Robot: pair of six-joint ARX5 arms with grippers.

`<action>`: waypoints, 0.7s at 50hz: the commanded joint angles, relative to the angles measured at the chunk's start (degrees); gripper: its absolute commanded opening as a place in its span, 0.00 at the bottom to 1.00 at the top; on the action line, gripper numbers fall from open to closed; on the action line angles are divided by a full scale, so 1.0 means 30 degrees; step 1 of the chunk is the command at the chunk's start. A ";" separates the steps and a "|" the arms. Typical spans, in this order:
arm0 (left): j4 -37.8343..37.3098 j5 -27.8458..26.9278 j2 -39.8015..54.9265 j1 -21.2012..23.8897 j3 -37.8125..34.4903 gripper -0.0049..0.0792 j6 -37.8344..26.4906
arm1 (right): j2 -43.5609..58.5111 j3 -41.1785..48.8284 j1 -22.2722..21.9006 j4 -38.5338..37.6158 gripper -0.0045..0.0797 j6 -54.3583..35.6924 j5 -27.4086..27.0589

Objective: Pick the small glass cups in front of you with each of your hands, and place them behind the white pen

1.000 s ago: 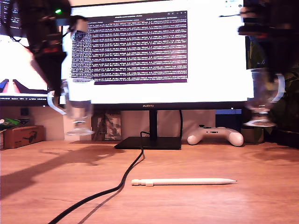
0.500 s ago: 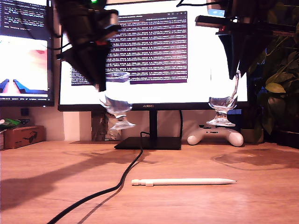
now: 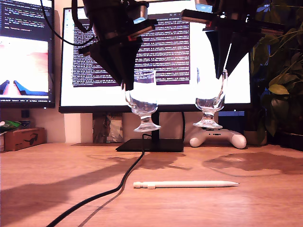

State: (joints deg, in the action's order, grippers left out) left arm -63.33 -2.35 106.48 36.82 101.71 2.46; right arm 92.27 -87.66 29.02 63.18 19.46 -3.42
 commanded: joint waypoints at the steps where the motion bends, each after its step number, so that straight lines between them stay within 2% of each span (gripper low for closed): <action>1: -0.0022 0.0153 -0.0576 0.0182 0.0153 0.03 0.0058 | -0.0459 -0.0087 0.0095 0.0007 0.04 0.0022 -0.0102; 25: 0.0102 0.0080 -0.1654 0.0466 -0.0597 0.03 0.0182 | -0.1413 0.1129 0.0583 -0.0401 0.04 0.0095 -0.0554; 35: 0.1137 0.0087 -0.2579 0.0794 -0.2477 0.03 0.0488 | -0.1654 0.1137 0.0962 -0.0364 0.04 0.0211 -0.0794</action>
State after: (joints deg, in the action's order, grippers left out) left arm -61.19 -1.89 100.36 38.48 96.62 3.09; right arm 89.23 -84.75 31.31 62.65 19.55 -5.37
